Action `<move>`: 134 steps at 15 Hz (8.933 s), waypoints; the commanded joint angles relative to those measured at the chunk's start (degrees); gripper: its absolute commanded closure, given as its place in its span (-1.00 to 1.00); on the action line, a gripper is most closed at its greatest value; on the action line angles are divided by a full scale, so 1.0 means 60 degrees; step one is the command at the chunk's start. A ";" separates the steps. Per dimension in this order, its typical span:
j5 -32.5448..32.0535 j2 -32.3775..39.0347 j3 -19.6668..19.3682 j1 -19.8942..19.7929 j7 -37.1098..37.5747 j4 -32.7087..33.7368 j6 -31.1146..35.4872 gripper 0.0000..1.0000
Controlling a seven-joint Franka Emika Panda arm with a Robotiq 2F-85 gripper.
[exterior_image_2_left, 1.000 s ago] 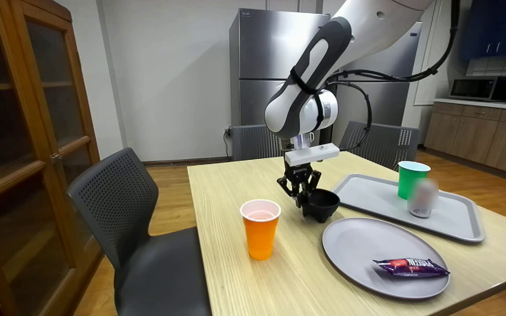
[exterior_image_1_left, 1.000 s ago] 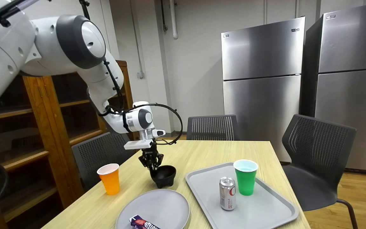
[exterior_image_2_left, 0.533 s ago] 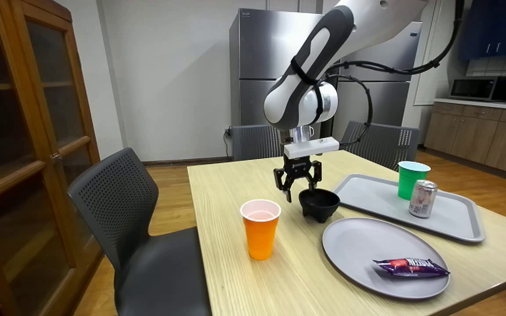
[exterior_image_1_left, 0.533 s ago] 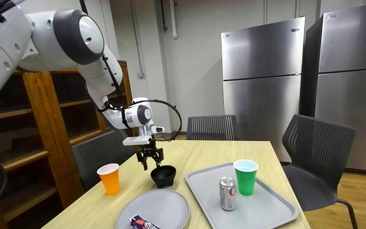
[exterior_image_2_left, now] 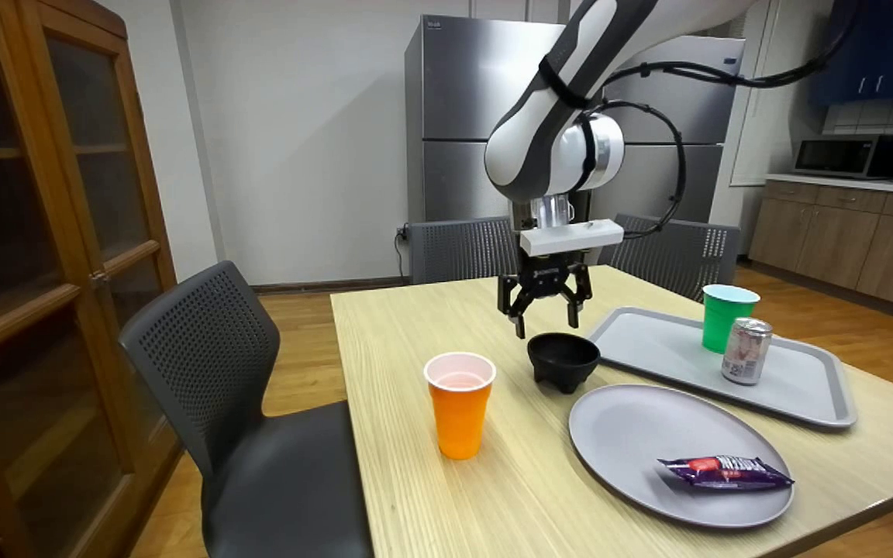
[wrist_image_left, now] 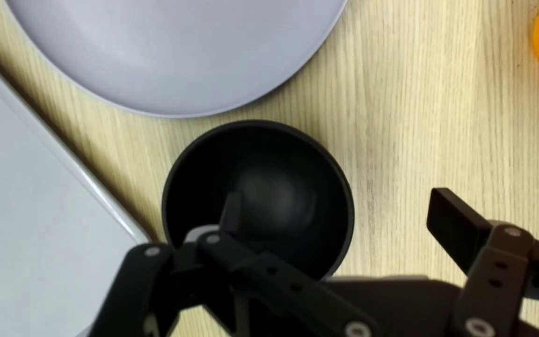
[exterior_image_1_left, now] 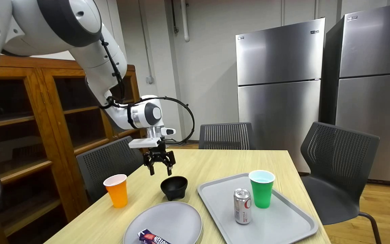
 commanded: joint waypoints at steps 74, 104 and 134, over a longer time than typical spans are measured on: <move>0.3093 -0.2326 -0.0917 -0.0767 0.6851 -0.8072 0.5936 -1.00; 0.3043 -0.3990 -0.0527 -0.0623 0.6301 -0.8501 0.5108 0.93; 0.2128 -0.2516 0.1506 0.2209 0.6609 -0.6734 0.4869 0.93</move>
